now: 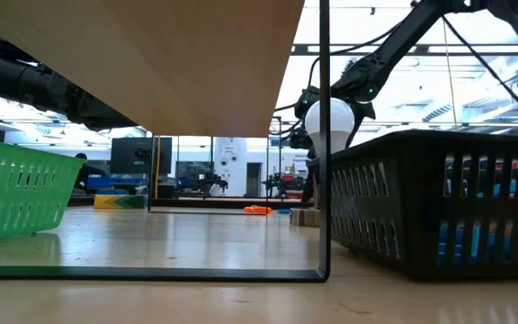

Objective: Pick & Place Office Desk Supplies
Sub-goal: Put the blue rubber band into the black bin

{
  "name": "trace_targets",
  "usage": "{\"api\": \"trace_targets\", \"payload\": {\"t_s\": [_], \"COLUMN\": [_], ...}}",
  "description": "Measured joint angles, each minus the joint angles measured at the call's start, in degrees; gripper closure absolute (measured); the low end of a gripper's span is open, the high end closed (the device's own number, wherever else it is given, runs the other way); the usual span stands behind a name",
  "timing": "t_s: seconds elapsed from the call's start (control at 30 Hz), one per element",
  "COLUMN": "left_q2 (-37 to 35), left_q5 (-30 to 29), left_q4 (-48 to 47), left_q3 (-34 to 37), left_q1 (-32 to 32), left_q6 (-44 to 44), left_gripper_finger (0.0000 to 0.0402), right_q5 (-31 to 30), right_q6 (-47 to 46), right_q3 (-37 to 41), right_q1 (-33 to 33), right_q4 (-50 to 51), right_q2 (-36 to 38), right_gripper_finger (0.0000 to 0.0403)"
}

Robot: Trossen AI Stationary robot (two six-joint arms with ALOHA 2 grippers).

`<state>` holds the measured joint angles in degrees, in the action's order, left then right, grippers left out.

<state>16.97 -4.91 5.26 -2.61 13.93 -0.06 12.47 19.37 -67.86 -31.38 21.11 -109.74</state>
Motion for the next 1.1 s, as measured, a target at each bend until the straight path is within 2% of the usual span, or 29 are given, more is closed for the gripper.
{"api": "trace_targets", "payload": {"t_s": [0.97, 1.1], "left_q2": [0.3, 0.3], "left_q5": [-0.2, -0.2], "left_q4": [-0.2, -0.2], "left_q3": [-0.1, -0.1], "left_q1": [0.0, 0.0], "left_q6": [-0.6, -0.6], "left_gripper_finger": [0.0129, 0.0129], "right_q5": [-4.0, -4.6], "right_q6": [1.1, 1.2], "right_q3": [-1.2, -1.2], "right_q1": [0.8, 1.2], "right_q4": [0.9, 1.1], "right_q2": [-3.6, -3.6], "right_gripper_finger": [0.0257, 0.0282]}}
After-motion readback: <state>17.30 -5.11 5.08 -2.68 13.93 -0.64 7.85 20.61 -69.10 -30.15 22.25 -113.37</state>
